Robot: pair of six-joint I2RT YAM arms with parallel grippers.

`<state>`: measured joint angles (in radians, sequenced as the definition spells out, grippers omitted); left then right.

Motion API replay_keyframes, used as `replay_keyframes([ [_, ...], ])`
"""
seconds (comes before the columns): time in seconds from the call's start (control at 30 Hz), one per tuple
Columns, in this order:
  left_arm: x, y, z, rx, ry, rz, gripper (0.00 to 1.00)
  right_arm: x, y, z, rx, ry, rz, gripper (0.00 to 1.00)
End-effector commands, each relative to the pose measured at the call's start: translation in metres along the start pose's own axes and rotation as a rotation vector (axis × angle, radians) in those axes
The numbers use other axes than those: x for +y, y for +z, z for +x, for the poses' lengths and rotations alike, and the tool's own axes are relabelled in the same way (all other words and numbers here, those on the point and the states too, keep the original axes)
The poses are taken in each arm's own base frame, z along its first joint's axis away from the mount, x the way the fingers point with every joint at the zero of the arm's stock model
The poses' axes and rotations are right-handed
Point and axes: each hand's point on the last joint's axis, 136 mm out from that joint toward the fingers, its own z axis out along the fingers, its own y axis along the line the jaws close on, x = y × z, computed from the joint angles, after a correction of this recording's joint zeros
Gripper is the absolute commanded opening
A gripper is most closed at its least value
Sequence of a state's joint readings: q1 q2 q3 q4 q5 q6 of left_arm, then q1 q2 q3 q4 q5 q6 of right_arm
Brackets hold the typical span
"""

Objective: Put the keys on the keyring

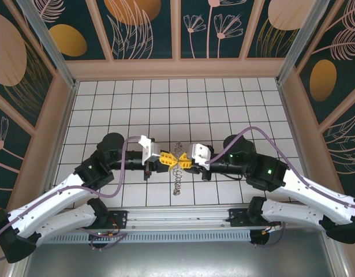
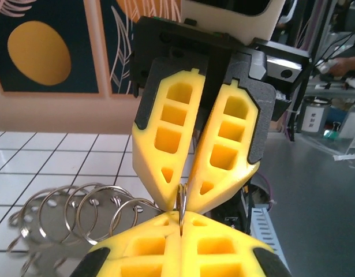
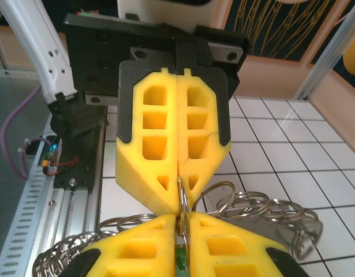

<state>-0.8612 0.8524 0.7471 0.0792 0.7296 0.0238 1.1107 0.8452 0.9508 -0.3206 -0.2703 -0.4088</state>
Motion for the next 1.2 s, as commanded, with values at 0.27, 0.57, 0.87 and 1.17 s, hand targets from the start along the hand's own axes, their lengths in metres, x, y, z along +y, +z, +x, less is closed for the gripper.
replay_keyframes([
  [0.27,-0.045,-0.014,-0.053,-0.248,0.070,0.213,0.00,-0.002,-0.001,-0.012,-0.092,-0.010,0.012,0.02],
  [0.57,-0.015,-0.001,-0.026,-0.016,0.059,0.067,0.06,-0.024,-0.004,-0.009,-0.019,-0.029,0.129,0.00],
  [0.87,0.006,0.005,0.000,0.145,0.053,-0.010,0.01,-0.030,0.024,0.028,0.217,-0.019,0.109,0.00],
  [1.17,-0.006,0.002,-0.008,0.057,0.060,0.030,0.00,-0.028,0.021,0.022,0.163,-0.017,0.111,0.00],
])
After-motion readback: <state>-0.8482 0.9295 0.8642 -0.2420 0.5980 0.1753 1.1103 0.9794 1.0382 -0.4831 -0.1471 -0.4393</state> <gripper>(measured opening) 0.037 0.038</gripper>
